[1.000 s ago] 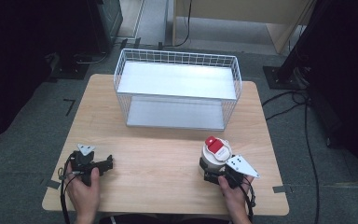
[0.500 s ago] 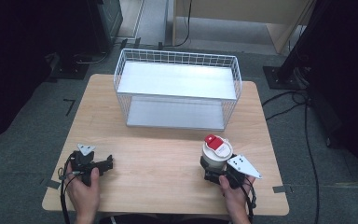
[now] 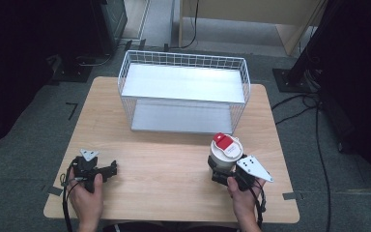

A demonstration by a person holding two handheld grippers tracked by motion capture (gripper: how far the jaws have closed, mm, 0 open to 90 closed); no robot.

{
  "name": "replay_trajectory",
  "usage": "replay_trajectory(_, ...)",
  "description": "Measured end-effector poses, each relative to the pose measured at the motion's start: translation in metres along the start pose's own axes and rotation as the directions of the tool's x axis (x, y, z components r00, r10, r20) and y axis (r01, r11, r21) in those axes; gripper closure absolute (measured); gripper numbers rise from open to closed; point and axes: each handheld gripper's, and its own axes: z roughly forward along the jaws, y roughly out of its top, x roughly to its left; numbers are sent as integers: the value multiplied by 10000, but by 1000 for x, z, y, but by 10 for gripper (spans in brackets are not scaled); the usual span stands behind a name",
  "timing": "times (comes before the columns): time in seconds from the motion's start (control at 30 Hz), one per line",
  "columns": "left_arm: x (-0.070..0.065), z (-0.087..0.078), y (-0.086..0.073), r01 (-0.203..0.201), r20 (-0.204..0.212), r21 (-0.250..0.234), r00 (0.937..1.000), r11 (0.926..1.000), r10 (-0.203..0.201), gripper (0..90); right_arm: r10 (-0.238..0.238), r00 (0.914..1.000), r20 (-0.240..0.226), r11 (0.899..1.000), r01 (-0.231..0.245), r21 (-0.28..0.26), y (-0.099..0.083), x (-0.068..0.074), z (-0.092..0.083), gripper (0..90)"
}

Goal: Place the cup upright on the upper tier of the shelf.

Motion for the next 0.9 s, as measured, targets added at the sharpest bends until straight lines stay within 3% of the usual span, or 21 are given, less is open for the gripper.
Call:
replay_trajectory(0.4, 0, 0, 0, 2, 0, -2, 10000, 10000, -2, 0, -167, 9999, 2, 9986, 167, -493, 24, 9, 16, 41)
replay_trajectory(0.9, 0, 0, 0, -47, 31, -14, 10000, 10000, 47, 0, -43, 10000, -77, 9949, 36, -1004, 53, 21, 33, 41)
